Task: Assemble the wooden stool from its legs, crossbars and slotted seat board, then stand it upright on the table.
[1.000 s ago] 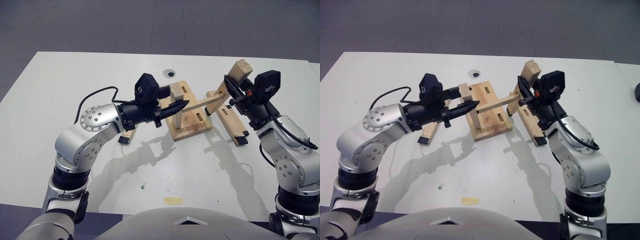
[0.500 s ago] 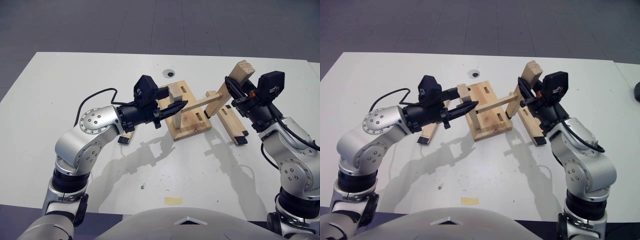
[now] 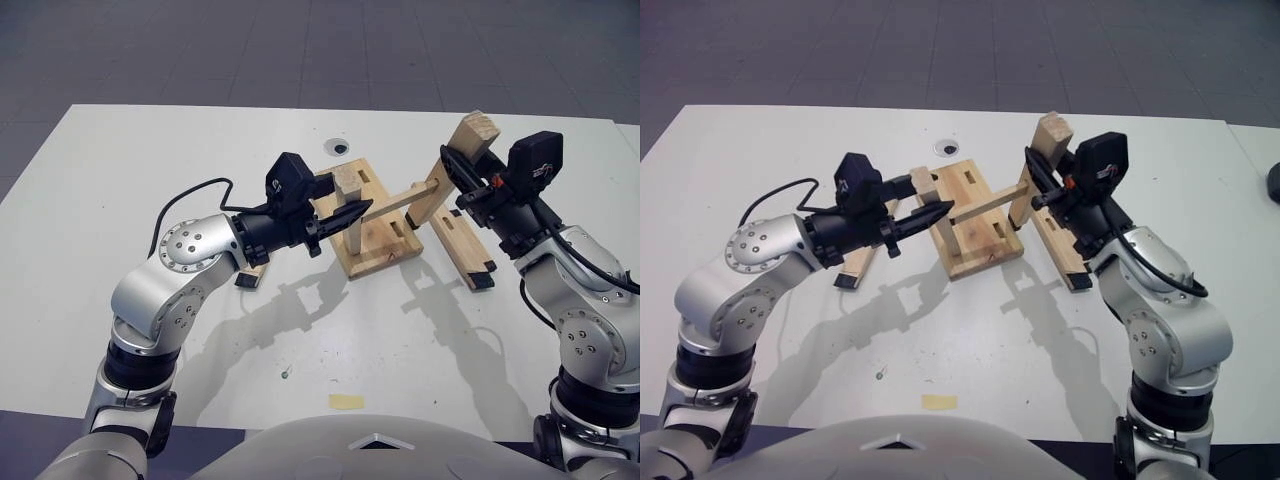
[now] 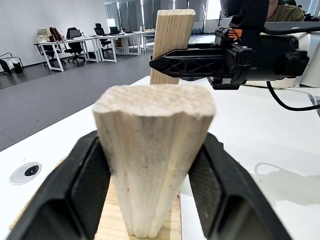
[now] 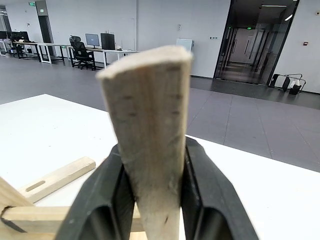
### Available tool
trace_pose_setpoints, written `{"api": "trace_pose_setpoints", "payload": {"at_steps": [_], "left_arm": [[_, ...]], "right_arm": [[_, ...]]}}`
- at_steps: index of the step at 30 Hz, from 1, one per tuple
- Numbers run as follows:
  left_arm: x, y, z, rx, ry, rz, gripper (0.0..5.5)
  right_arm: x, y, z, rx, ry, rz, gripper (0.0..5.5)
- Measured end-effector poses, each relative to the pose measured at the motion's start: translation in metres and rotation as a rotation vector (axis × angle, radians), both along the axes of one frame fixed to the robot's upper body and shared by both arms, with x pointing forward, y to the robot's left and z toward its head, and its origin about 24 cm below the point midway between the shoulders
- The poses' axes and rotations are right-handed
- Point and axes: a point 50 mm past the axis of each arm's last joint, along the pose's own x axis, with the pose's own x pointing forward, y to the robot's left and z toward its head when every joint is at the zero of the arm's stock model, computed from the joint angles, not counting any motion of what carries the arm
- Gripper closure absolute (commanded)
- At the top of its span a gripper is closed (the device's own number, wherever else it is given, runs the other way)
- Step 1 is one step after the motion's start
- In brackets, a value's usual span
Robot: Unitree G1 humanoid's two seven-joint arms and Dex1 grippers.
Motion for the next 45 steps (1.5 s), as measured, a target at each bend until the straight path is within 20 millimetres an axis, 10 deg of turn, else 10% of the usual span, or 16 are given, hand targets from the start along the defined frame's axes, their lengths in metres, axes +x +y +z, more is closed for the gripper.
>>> {"api": "trace_pose_setpoints", "payload": {"at_steps": [45], "left_arm": [[0.005, -0.002, 0.003, 0.012, -0.002, -0.017, 3.41]], "right_arm": [[0.009, -0.006, 0.012, -0.109, 0.001, 0.054, 4.48]]}}
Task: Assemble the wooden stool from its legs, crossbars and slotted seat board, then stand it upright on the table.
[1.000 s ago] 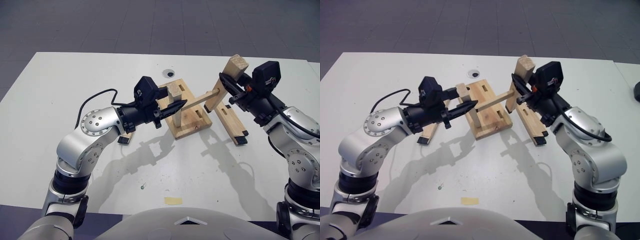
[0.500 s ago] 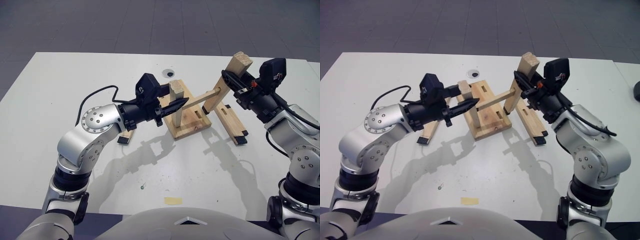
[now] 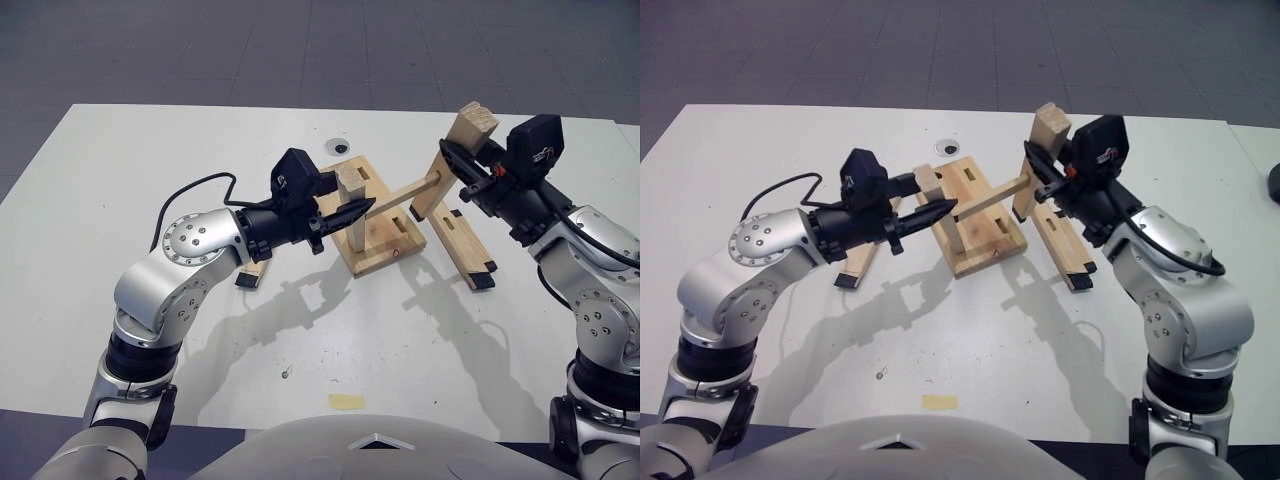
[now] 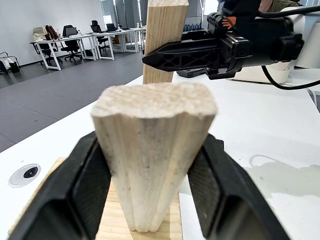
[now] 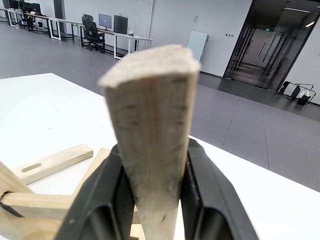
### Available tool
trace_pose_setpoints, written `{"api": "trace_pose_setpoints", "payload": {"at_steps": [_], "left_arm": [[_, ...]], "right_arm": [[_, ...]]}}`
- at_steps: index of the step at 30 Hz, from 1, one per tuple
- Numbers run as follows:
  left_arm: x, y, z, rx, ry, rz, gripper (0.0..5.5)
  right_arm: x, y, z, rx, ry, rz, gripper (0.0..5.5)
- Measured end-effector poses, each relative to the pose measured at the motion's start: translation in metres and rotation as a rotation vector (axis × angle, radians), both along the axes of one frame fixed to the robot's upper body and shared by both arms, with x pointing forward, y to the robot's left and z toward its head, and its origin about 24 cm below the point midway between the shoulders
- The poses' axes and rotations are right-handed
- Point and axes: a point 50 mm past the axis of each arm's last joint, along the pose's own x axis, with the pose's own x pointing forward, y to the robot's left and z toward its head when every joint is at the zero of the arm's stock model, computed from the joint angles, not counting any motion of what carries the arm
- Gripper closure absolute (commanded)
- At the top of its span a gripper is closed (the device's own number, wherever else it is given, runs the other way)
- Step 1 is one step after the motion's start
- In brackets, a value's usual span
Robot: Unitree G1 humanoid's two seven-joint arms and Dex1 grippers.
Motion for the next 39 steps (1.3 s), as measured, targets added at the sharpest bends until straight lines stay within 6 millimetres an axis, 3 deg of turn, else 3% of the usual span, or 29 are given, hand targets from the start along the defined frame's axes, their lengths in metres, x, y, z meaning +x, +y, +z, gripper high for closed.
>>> {"api": "trace_pose_setpoints", "payload": {"at_steps": [8, 18, 26, 35, 39], "left_arm": [[0.000, 0.000, -0.001, -0.001, 0.003, 0.001, 3.41], [0.000, -0.002, -0.001, 0.002, -0.002, 0.000, 3.41], [0.001, -0.002, -0.002, 0.013, -0.006, 0.006, 3.41], [0.004, -0.002, -0.005, 0.024, 0.003, 0.013, 3.41], [0.004, -0.004, -0.005, 0.026, -0.002, 0.011, 3.41]], "right_arm": [[0.003, -0.004, 0.006, 0.072, 0.052, -0.005, 4.48], [0.002, -0.009, -0.001, 0.242, 0.198, -0.048, 4.48], [0.001, -0.008, 0.001, 0.130, 0.208, -0.052, 4.49], [0.001, -0.010, -0.011, 0.180, 0.238, -0.075, 4.49], [0.006, -0.013, -0.003, 0.170, 0.257, -0.040, 4.49]]}}
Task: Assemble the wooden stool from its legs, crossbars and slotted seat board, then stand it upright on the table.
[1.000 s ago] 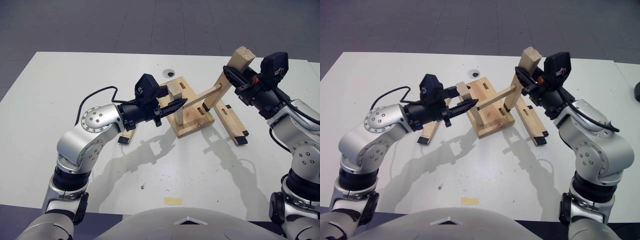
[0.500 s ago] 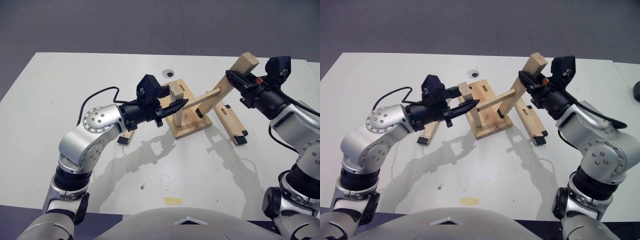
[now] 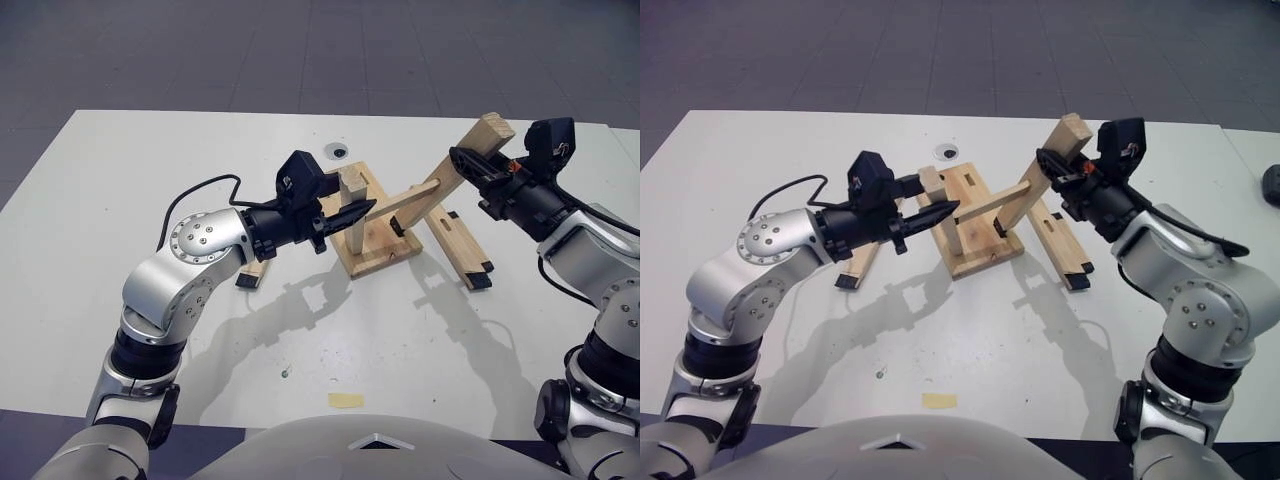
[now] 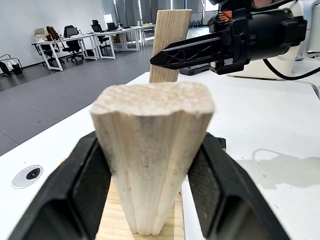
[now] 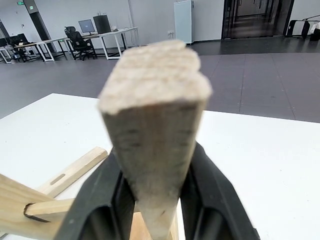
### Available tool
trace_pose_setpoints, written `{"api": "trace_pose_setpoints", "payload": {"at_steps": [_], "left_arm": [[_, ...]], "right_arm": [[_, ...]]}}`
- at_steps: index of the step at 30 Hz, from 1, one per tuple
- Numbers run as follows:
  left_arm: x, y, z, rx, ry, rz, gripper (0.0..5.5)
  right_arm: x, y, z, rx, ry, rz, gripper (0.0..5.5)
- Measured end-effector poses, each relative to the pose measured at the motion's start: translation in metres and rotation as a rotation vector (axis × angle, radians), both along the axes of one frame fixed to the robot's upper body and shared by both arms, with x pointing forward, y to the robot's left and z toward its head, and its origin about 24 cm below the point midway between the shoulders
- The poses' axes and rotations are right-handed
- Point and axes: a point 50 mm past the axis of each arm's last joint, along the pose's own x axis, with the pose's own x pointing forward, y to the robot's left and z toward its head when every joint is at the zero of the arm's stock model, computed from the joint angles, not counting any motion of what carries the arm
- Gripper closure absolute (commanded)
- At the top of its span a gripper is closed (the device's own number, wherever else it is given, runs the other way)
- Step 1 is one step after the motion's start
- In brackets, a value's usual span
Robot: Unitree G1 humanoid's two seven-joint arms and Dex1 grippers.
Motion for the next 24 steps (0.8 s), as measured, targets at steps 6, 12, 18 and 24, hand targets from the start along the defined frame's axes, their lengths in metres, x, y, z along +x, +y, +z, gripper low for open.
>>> {"api": "trace_pose_setpoints", "payload": {"at_steps": [6, 12, 18, 24], "left_arm": [[0.000, -0.001, 0.001, -0.010, -0.013, 0.003, 3.41], [0.000, -0.002, -0.002, 0.009, -0.009, 0.008, 2.78], [-0.001, -0.002, -0.022, 0.047, 0.080, 0.024, 1.86], [-0.002, -0.004, -0.023, 0.043, 0.081, 0.027, 0.87]], "right_arm": [[0.006, -0.001, 0.012, -0.031, 0.026, 0.030, 4.49], [0.004, -0.002, 0.014, -0.038, 0.066, 0.047, 4.49], [-0.001, 0.002, 0.015, -0.020, 0.112, 0.117, 4.49], [0.002, 0.001, 0.020, -0.047, 0.129, 0.130, 4.49]]}}
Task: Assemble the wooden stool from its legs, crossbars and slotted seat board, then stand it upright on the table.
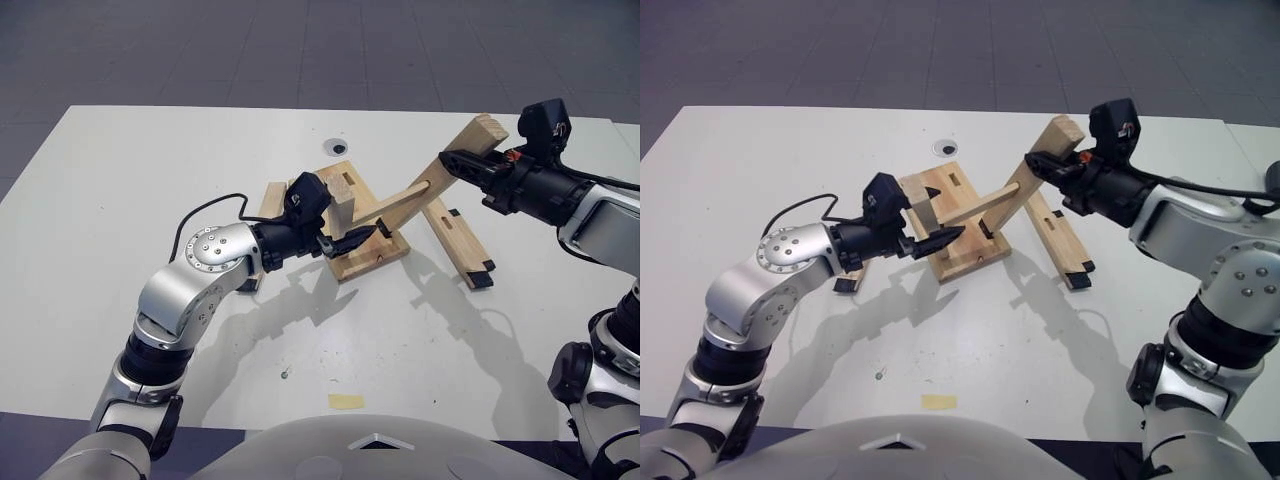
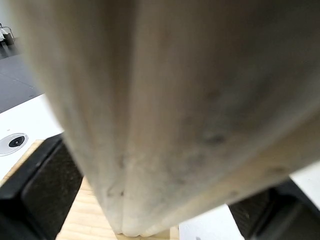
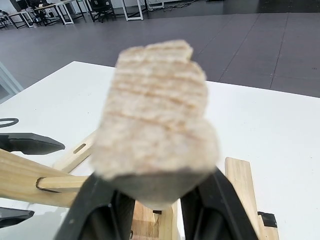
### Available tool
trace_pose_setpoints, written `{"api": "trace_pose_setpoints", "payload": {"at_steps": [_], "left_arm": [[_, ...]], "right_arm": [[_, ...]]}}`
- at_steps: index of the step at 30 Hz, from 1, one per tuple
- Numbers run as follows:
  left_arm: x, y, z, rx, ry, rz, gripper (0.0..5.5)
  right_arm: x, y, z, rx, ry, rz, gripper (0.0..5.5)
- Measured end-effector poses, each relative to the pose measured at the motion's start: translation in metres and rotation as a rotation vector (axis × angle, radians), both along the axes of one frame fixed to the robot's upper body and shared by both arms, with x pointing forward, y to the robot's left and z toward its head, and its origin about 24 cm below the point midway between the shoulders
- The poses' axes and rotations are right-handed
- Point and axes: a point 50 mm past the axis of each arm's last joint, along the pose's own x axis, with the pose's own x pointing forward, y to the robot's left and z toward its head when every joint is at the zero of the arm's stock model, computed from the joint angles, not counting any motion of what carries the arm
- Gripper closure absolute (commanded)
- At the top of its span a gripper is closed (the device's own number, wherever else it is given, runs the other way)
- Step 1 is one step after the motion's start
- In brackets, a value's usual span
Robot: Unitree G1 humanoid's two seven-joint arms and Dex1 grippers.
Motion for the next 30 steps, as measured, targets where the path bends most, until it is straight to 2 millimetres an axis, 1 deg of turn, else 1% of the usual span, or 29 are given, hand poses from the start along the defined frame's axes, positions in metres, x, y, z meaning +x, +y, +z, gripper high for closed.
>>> {"api": "trace_pose_setpoints", "payload": {"at_steps": [5, 12, 18, 22, 30], "left_arm": [[-0.001, -0.001, -0.001, 0.003, 0.003, -0.005, 0.12], [-0.002, -0.002, -0.004, 0.010, 0.007, -0.005, 0.10], [-0.004, -0.003, -0.008, 0.007, 0.022, -0.002, 0.10], [-0.003, 0.000, -0.006, 0.003, 0.013, 0.013, 0.10], [-0.001, 0.006, -0.003, 0.000, 0.009, 0.034, 0.10]], "right_arm": [[0.000, 0.003, 0.000, -0.016, -0.013, 0.004, 4.49], [0.000, 0.002, 0.002, -0.047, -0.018, -0.005, 4.49], [0.000, 0.006, 0.004, -0.048, -0.023, -0.017, 4.49], [-0.003, 0.011, -0.001, -0.025, -0.044, -0.042, 4.49], [-0.004, 0.014, -0.005, -0.007, -0.061, -0.076, 4.49]]}}
